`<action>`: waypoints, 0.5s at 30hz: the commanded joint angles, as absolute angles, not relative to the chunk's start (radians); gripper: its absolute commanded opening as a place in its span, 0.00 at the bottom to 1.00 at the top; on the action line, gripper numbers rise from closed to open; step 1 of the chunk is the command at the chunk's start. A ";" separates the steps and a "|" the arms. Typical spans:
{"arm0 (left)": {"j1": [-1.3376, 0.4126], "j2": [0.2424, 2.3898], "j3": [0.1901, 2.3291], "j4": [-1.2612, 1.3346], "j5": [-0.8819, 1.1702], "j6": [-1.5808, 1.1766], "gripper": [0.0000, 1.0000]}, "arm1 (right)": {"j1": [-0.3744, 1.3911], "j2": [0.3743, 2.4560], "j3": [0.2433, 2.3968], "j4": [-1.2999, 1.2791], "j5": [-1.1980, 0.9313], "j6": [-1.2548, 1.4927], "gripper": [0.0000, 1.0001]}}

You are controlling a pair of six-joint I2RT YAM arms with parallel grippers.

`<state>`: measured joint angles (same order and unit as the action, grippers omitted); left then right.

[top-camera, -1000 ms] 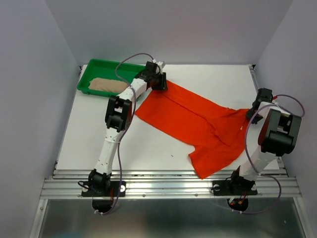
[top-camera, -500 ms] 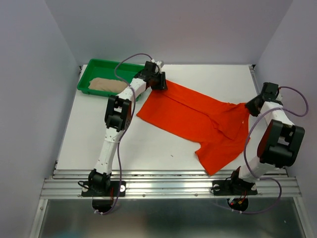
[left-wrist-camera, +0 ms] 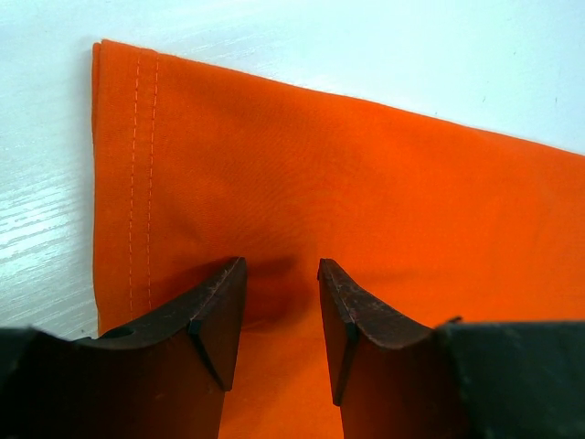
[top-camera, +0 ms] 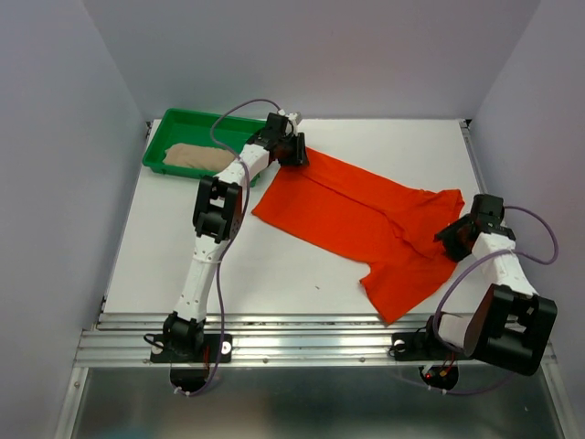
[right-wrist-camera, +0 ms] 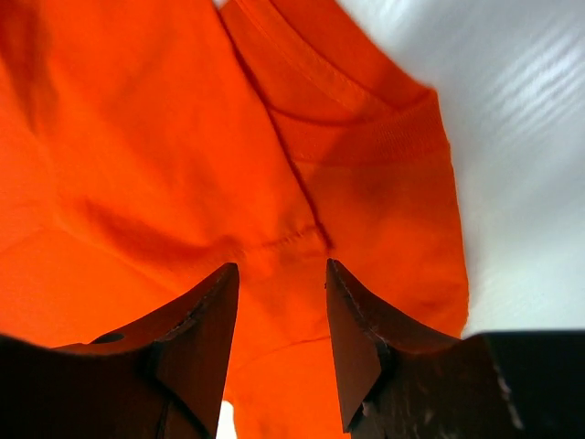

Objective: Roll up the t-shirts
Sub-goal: Fold the T-shirt at the center of the board.

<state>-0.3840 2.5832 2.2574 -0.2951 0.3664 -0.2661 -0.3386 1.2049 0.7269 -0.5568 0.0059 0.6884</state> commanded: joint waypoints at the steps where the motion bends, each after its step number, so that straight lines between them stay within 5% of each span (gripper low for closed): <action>1: -0.376 2.534 2.273 -0.321 0.377 -0.264 0.49 | -0.331 1.181 0.683 -0.606 -0.052 0.732 0.49; 15: -0.377 2.556 2.283 -0.325 0.382 -0.259 0.49 | -0.331 1.279 0.657 -0.523 -0.008 0.693 0.42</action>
<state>-0.3840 2.5832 2.2578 -0.2958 0.3672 -0.2668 -0.3386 1.2774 0.6579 -0.5667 -0.0261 0.7082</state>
